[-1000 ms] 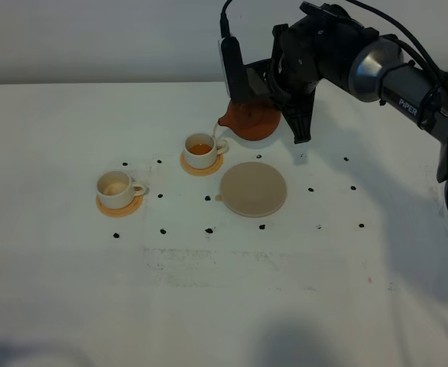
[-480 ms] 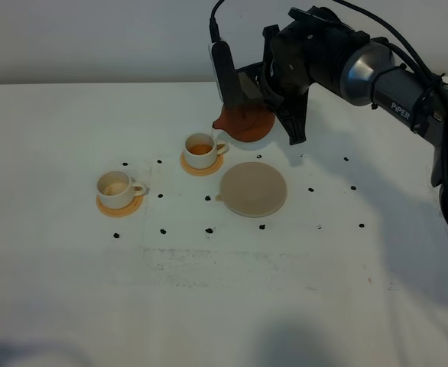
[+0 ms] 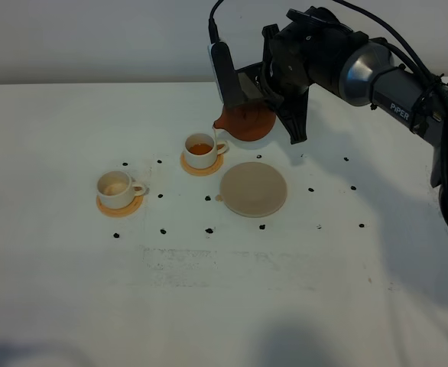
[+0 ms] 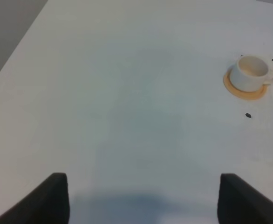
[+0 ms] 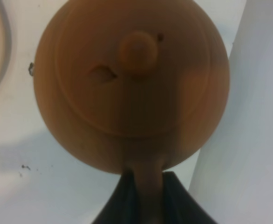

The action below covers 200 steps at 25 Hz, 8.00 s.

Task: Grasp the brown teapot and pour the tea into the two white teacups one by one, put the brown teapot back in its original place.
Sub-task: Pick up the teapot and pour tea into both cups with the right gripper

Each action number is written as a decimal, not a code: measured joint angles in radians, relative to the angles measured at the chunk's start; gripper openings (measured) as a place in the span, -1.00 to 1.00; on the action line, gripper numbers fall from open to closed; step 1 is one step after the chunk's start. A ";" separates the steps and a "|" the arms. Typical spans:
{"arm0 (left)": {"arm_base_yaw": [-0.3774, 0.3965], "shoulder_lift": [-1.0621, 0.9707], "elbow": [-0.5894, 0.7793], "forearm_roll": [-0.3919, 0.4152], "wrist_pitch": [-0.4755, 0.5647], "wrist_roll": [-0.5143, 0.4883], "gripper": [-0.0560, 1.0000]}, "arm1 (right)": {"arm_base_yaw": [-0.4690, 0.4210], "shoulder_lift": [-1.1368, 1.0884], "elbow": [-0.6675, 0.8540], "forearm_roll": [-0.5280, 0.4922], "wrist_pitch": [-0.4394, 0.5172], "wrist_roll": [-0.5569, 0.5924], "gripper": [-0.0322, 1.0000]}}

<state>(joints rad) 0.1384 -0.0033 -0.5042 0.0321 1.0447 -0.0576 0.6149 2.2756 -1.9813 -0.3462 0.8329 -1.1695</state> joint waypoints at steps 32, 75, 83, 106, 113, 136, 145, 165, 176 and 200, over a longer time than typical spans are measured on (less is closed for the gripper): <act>0.000 0.000 0.000 0.000 0.000 0.000 0.37 | 0.000 0.000 0.000 -0.041 -0.006 0.000 -0.76; 0.000 0.000 0.000 0.000 0.000 0.000 0.37 | 0.019 0.000 0.000 -0.064 -0.014 0.005 -0.76; 0.000 0.000 0.000 0.000 0.000 0.000 0.37 | 0.020 0.000 0.000 -0.060 -0.014 0.005 -0.76; 0.000 0.000 0.000 0.000 0.000 0.000 0.37 | 0.041 0.000 0.000 -0.063 -0.018 0.005 -0.76; 0.000 0.000 0.000 0.000 0.000 0.001 0.37 | 0.041 0.000 0.000 -0.068 -0.027 0.005 -0.76; 0.000 0.000 0.000 0.000 0.000 0.001 0.37 | 0.041 0.000 0.000 -0.119 -0.029 0.015 -0.76; 0.000 0.000 0.000 0.000 0.000 0.000 0.37 | 0.047 0.000 0.000 -0.128 -0.030 0.017 -0.76; 0.000 0.000 0.000 0.000 0.000 0.000 0.37 | 0.050 0.000 0.000 -0.137 -0.032 0.023 -0.76; 0.000 0.000 0.000 0.000 0.000 0.000 0.37 | 0.050 0.000 0.000 -0.144 -0.037 0.025 -0.76; 0.000 0.000 0.000 0.000 0.000 0.000 0.37 | 0.050 0.000 0.000 -0.148 -0.044 0.024 -0.76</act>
<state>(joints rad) 0.1384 -0.0033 -0.5042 0.0321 1.0447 -0.0573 0.6647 2.2756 -1.9813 -0.4945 0.7888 -1.1458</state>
